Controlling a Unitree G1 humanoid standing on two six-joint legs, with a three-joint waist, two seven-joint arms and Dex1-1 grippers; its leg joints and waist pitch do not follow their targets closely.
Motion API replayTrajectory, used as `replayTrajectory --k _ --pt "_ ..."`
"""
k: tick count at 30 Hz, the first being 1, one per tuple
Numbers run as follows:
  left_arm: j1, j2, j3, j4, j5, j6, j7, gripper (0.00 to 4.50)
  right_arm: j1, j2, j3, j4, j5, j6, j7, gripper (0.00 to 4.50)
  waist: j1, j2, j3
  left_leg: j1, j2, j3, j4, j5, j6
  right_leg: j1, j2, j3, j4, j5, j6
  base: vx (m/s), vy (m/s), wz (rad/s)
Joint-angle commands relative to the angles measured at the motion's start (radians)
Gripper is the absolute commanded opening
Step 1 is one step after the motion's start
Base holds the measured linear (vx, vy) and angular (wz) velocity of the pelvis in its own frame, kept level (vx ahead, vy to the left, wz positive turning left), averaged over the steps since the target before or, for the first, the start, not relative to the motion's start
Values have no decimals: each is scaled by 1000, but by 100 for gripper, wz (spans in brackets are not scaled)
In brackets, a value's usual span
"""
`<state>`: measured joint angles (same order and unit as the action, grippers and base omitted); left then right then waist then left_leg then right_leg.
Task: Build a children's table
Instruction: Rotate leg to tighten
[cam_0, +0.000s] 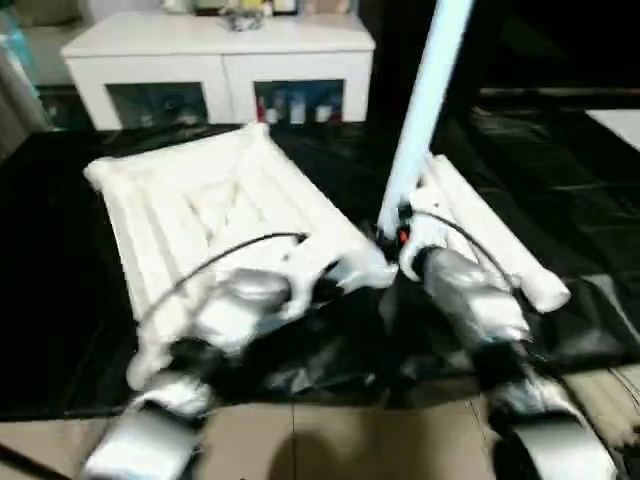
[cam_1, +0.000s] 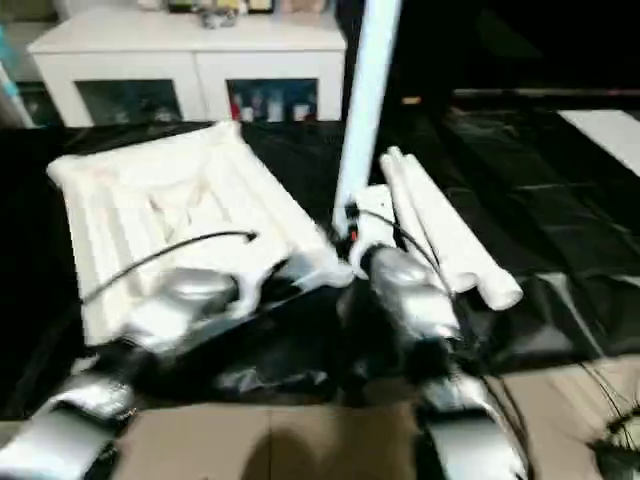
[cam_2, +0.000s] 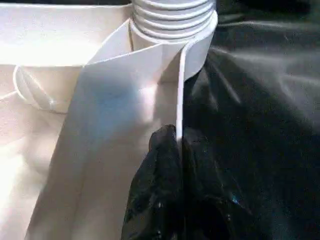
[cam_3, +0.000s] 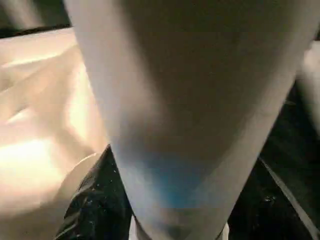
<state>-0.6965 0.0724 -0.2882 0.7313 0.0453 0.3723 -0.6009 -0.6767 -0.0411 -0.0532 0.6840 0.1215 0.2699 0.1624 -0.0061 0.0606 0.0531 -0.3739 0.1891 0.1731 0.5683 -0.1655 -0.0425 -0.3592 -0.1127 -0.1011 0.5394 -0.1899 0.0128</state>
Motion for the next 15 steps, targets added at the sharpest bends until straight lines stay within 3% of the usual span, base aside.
replayTrajectory --k 1,2,3,4,5,6,7,8,9,10,11,12,13,15 --pt "-23 -37 22 75 14 6 127 0 26 57 -20 120 38 47 -68 186 33 31 -36 -35 83 4 -226 -948 -101 79 18 -3 130 -238 -105 -93 -16 16" --pt "-37 -63 20 108 20 2 148 0 1 80 -31 148 42 42 -101 186 50 -13 -44 21 62 43 -203 -818 -66 30 13 50 104 -280 -78 21 -87 21" --pt "-48 -81 20 133 25 0 164 0 -19 96 -42 174 43 32 -128 186 39 -53 -29 162 -2 12 66 -552 -65 -145 -113 74 -138 -920 -62 21 -87 21" --pt "-55 -98 24 151 27 -1 178 0 -42 113 -60 203 48 25 -163 186 34 -67 -31 147 -16 2 122 -388 -27 -142 -138 92 -167 -1091 -51 77 -23 -36" --pt "-61 -108 29 159 27 1 187 0 -62 123 -74 231 48 17 -189 186 34 -54 -33 -38 -1 -63 42 -167 -14 47 -157 85 -67 -963 -48 60 83 -42" --pt "-64 -112 32 158 27 6 188 0 -82 131 -83 260 45 8 -208 186 49 -20 -61 0 22 -60 -49 -212 -50 17 -48 51 -29 -540 -74 60 83 -42" --pt "-64 -112 32 158 27 6 187 0 -83 131 -83 261 44 8 -208 186 40 -10 -64 36 29 -53 -49 -281 -65 -11 -25 48 -19 -389 -115 0 0 0" --pt "-62 -109 32 157 27 6 184 0 -95 136 -90 283 42 2 -216 186 30 -1 -69 38 24 -42 -55 -310 -74 -1 -18 53 -1 -159 -190 0 0 0" --pt "-62 -109 32 157 27 6 184 0 -95 136 -90 283 42 2 -216 186 24 -6 -60 31 22 -35 -66 -393 -57 4 -19 56 -12 -187 -210 0 0 0" --pt "-67 -109 34 171 28 -2 186 0 -103 140 -96 300 41 -4 -222 186 20 -16 -53 29 19 -32 -69 -452 -48 2 -17 56 -23 -274 -198 0 0 0" --pt "-66 -106 34 172 29 -4 183 0 -107 140 -99 312 38 -9 -225 186 16 -18 -52 42 12 -32 -66 -535 -47 -8 -23 55 -41 -439 -162 0 0 0" --pt "-64 -103 35 173 32 -5 180 0 -114 140 -103 329 35 -18 -229 186 13 -22 -56 41 11 -35 -66 -538 -42 -9 -30 56 -50 -499 -137 0 0 0" --pt "-61 -101 37 171 34 -5 178 0 -118 139 -105 340 32 -24 -231 186 13 -18 -58 36 12 -36 -69 -512 -35 -8 -32 57 -54 -496 -126 0 0 0" --pt "-55 -98 41 165 35 0 178 0 -127 140 -112 362 29 -34 -233 186 12 -21 -59 30 14 -33 -73 -471 -26 -4 -33 57 -55 -464 -128 0 0 0"
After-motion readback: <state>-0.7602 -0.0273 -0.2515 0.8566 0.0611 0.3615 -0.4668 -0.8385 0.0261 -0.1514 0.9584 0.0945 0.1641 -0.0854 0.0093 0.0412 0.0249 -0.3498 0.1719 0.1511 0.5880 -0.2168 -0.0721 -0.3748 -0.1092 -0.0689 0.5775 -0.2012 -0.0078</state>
